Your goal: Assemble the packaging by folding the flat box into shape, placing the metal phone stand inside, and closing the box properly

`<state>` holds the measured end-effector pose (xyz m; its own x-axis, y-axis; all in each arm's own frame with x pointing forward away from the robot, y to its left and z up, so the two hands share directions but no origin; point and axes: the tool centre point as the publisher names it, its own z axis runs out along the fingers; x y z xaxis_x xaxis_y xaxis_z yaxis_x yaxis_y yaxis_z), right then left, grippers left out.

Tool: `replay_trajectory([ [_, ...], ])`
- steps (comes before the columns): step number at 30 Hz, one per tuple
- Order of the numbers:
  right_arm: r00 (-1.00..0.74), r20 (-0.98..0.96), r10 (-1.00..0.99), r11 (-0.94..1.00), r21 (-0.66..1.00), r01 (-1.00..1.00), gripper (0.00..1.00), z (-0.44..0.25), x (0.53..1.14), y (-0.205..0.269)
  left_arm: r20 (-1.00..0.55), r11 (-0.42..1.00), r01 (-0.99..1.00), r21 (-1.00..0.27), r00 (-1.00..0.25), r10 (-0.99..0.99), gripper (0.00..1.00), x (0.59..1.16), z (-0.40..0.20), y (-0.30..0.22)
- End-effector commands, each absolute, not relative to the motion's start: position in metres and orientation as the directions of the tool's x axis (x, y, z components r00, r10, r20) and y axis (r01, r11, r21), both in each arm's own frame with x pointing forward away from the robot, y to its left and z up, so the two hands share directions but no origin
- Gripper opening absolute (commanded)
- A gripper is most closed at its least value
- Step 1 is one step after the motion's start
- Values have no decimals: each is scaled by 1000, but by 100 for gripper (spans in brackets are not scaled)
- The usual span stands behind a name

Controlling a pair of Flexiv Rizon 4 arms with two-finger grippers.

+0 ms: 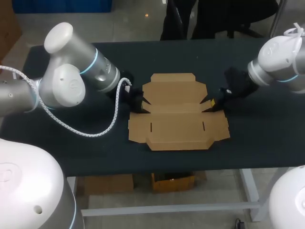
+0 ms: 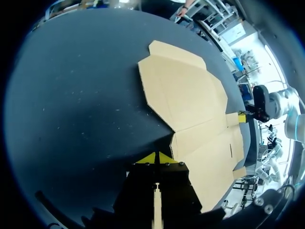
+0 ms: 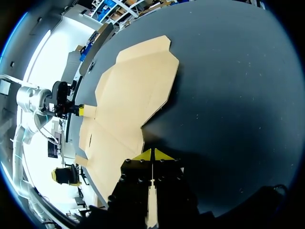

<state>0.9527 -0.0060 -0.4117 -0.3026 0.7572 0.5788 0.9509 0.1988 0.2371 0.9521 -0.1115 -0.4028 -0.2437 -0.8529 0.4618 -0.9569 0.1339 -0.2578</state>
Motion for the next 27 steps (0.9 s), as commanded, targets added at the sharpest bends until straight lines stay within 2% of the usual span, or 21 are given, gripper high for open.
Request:
replay_trajectory([
  [1,-305,571,763,196,246,949,0,-408,947,-5,446,142,-955,-261,-250,-859,0,951,-400,-116],
  [27,-329,527,784,214,267,940,0,-396,937,9,337,214,-921,-325,-324,-884,0,945,-383,-137],
])
